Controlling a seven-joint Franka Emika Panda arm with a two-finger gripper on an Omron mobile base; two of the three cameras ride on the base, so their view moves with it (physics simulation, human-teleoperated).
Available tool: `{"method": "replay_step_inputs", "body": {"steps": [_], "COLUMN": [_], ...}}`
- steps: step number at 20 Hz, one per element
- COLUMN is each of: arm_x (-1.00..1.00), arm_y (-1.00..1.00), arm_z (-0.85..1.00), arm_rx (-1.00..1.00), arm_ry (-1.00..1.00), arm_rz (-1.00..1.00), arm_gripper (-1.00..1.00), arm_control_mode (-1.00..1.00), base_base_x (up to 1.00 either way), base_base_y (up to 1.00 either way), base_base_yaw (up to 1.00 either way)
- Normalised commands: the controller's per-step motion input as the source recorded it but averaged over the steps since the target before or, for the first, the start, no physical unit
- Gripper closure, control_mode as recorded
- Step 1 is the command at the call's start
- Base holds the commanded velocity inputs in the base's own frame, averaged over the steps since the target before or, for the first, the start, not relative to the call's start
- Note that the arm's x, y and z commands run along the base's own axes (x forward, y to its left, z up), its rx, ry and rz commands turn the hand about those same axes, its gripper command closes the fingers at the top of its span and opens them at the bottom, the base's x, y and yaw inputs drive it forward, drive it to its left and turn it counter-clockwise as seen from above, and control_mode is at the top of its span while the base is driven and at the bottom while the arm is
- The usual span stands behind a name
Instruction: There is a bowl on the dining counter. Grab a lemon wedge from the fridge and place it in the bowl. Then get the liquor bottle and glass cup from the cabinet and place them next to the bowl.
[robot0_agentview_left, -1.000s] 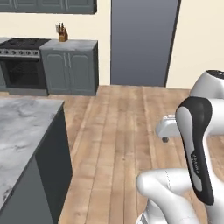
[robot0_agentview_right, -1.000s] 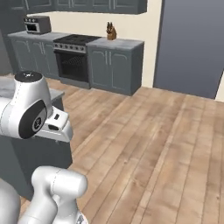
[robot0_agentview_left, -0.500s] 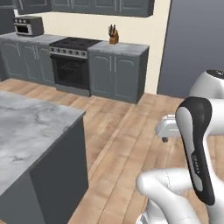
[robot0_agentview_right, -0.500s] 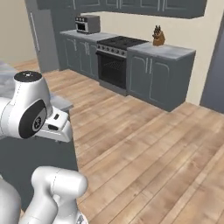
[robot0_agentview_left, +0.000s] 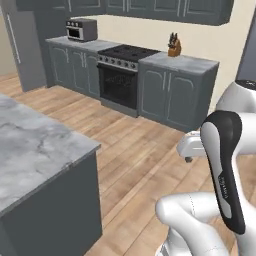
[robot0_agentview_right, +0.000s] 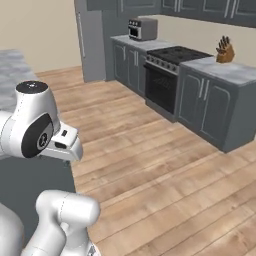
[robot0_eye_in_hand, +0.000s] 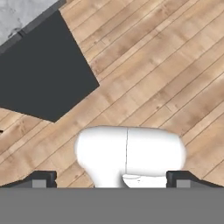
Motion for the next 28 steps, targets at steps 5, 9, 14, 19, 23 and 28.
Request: {"method": "replay_step_inputs", "body": {"steps": [5,9,14,19,23,28], "arm_x": [0.00,0.00,0.00,0.00,0.00,0.00], "arm_y": [0.00,0.00,0.00,0.00,0.00,0.00], "arm_z": [0.00,0.00,0.00,0.00,0.00,0.00], "arm_rx": [0.00,0.00,0.00,0.00,0.00,0.00], "arm_ry": [0.00,0.00,0.00,0.00,0.00,0.00], "arm_rz": [0.00,0.00,0.00,0.00,0.00,0.00], "arm_gripper": [-1.00,-1.00,-1.00,-1.00,-1.00,-1.00], "arm_control_mode": [1.00,1.00,1.00,1.00,1.00,1.00], "base_base_x": [0.87,0.74,0.83,0.98,1.00,1.00], "base_base_y": [-0.95,-1.00,-1.00,-0.96,-0.81,-0.68], "base_base_yaw": [0.41,0.37,0.34,0.35,0.35,0.34]}}
